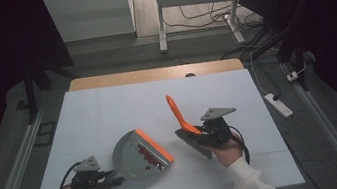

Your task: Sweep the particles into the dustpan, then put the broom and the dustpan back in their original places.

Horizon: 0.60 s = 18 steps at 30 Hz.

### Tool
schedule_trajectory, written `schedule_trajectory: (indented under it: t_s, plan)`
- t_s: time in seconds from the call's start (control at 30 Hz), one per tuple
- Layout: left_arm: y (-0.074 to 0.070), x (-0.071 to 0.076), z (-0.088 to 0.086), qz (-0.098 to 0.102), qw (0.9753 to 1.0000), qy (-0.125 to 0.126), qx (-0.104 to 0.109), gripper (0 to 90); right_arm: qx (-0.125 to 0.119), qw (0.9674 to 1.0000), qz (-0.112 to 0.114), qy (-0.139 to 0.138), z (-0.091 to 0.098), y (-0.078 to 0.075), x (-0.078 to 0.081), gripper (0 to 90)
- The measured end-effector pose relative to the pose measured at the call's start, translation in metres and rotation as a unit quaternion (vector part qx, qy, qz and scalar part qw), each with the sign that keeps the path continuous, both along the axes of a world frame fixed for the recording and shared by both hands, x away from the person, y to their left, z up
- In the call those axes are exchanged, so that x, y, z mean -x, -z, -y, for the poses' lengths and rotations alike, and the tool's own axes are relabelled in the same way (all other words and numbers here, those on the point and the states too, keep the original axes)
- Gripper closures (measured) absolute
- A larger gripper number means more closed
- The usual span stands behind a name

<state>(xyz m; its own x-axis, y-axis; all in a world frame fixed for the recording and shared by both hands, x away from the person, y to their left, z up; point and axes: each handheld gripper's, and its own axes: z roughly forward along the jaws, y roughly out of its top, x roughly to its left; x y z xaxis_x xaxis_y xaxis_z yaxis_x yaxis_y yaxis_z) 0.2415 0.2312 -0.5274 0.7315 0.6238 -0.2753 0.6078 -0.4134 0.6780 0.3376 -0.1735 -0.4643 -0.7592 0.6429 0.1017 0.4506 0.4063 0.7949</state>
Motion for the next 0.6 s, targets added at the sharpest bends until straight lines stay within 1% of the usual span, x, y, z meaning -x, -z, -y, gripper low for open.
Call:
schedule_trajectory:
  t_s: [0.1,0.17,0.23,0.3,0.4,0.47,0.6]
  plan:
    - [-0.002,0.002,0.001,0.004,0.9998,-0.017,0.004,61.5,0.0,0.9999,0.01,-0.011,0.007,-0.002,0.005,70.3]
    - [-0.003,0.003,0.001,0.004,0.9994,-0.034,0.008,61.5,-0.002,0.9997,0.014,-0.018,0.013,-0.003,0.009,70.3]
    - [-0.003,0.004,0.0,0.004,0.9985,-0.054,0.013,61.5,0.0,0.9996,0.018,-0.023,0.018,-0.004,0.011,70.3]
    - [-0.003,0.005,0.0,0.004,0.9976,-0.067,0.012,61.5,0.0,0.9996,0.019,-0.022,0.025,-0.004,0.012,70.3]
    - [-0.003,0.005,-0.002,0.005,0.9964,-0.084,0.01,61.5,0.005,0.9997,0.016,-0.018,0.037,-0.003,0.011,70.2]
    - [-0.003,0.006,-0.003,0.004,0.995,-0.099,0.012,61.5,0.005,0.9998,0.011,-0.015,0.043,-0.001,0.013,70.2]
    - [-0.002,0.009,-0.008,0.001,0.9913,-0.131,0.016,61.5,0.001,1.0,-0.006,-0.005,0.055,-0.001,0.019,70.2]
